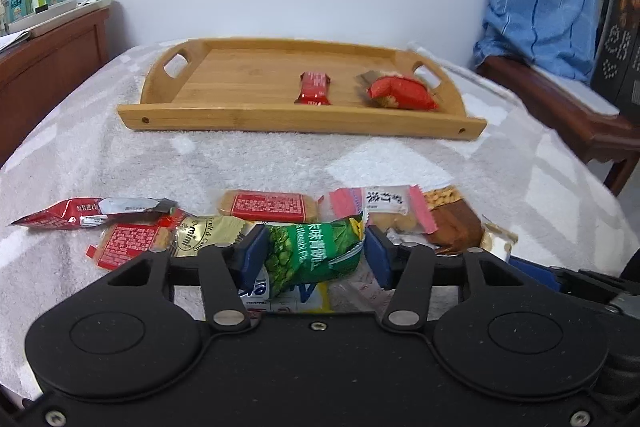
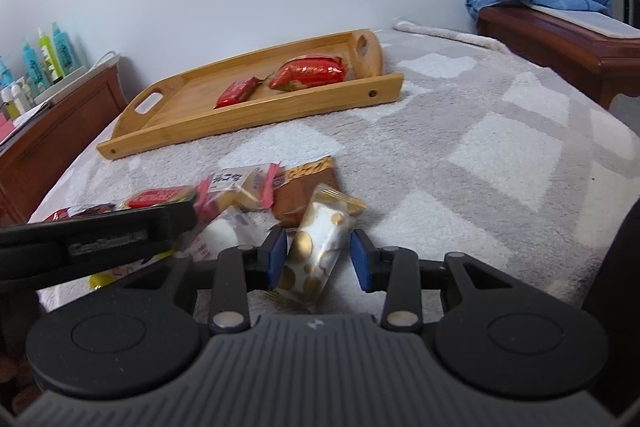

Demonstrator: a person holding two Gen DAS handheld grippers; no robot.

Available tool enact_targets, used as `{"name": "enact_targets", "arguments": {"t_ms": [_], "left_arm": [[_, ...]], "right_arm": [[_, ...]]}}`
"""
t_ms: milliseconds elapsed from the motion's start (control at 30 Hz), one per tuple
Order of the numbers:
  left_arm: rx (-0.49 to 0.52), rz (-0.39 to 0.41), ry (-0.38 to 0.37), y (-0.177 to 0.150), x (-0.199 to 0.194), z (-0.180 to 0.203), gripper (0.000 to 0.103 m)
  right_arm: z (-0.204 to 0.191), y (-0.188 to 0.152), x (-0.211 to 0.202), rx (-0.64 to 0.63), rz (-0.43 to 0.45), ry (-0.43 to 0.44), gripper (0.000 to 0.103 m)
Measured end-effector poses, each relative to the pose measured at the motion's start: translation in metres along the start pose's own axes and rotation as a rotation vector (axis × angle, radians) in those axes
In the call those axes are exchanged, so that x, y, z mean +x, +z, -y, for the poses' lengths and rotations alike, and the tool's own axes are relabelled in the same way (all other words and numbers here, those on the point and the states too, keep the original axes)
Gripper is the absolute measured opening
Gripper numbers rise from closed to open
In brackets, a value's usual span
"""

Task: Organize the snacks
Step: 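Grasp the green pea snack with the left tool while the right tool grasps the white-gold wafer pack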

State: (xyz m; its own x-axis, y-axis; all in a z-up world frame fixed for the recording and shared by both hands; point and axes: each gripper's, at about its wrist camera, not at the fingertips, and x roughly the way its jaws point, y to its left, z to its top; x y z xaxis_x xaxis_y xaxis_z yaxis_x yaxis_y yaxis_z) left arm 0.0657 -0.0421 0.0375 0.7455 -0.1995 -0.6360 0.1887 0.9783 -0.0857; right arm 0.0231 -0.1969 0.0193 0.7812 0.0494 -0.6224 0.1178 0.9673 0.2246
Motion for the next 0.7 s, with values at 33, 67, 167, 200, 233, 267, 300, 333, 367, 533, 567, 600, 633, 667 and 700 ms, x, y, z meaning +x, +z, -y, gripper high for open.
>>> {"name": "enact_targets", "arguments": {"t_ms": [33,67,167,200,233,267,300,333,367,533,567,600,633,667,700], "left_arm": [[0.004,0.007,0.006,-0.001,-0.002,0.000,0.050],[0.008,0.011,0.014,-0.001,-0.003,0.001,0.051],[0.019,0.002,0.031,-0.003,-0.002,0.001,0.058],[0.017,-0.003,0.034,-0.004,-0.001,0.000,0.059],[0.012,-0.008,0.036,-0.004,0.000,0.000,0.059],[0.008,-0.014,0.035,-0.005,0.001,-0.001,0.060],[0.002,-0.017,0.036,-0.005,0.002,-0.001,0.060],[-0.001,-0.017,0.038,-0.006,0.002,-0.001,0.060],[-0.001,-0.018,0.042,-0.006,0.003,0.000,0.060],[-0.009,-0.020,0.044,-0.007,0.003,0.001,0.054],[-0.012,-0.020,0.037,-0.006,0.002,0.001,0.051],[-0.016,-0.019,0.027,-0.006,0.001,0.000,0.048],[-0.018,-0.017,0.022,-0.007,0.001,0.000,0.047],[-0.020,-0.016,0.019,-0.007,0.000,0.000,0.047],[-0.022,-0.015,0.018,-0.007,0.000,0.000,0.047]], "right_arm": [[0.002,0.000,0.000,0.009,-0.001,-0.003,0.045],[0.003,0.000,0.000,0.017,-0.002,-0.001,0.046],[0.004,0.000,0.000,0.016,-0.002,-0.011,0.059],[0.002,-0.001,0.000,0.008,-0.001,-0.020,0.061],[0.001,-0.001,-0.001,-0.002,0.005,-0.030,0.066],[-0.001,-0.002,-0.002,-0.013,0.013,-0.045,0.069],[-0.003,-0.004,-0.003,-0.026,0.029,-0.077,0.075],[-0.004,-0.005,-0.004,-0.038,0.042,-0.106,0.077],[-0.005,-0.005,-0.005,-0.049,0.051,-0.121,0.077],[-0.003,-0.004,-0.004,-0.026,0.035,-0.105,0.077],[-0.002,-0.005,-0.004,-0.015,0.028,-0.092,0.077],[-0.001,-0.005,-0.005,-0.002,0.024,-0.079,0.076],[-0.001,-0.006,-0.006,0.008,0.023,-0.073,0.072],[-0.001,-0.007,-0.008,0.013,0.025,-0.070,0.070],[-0.002,-0.008,-0.010,0.013,0.031,-0.069,0.061]]}}
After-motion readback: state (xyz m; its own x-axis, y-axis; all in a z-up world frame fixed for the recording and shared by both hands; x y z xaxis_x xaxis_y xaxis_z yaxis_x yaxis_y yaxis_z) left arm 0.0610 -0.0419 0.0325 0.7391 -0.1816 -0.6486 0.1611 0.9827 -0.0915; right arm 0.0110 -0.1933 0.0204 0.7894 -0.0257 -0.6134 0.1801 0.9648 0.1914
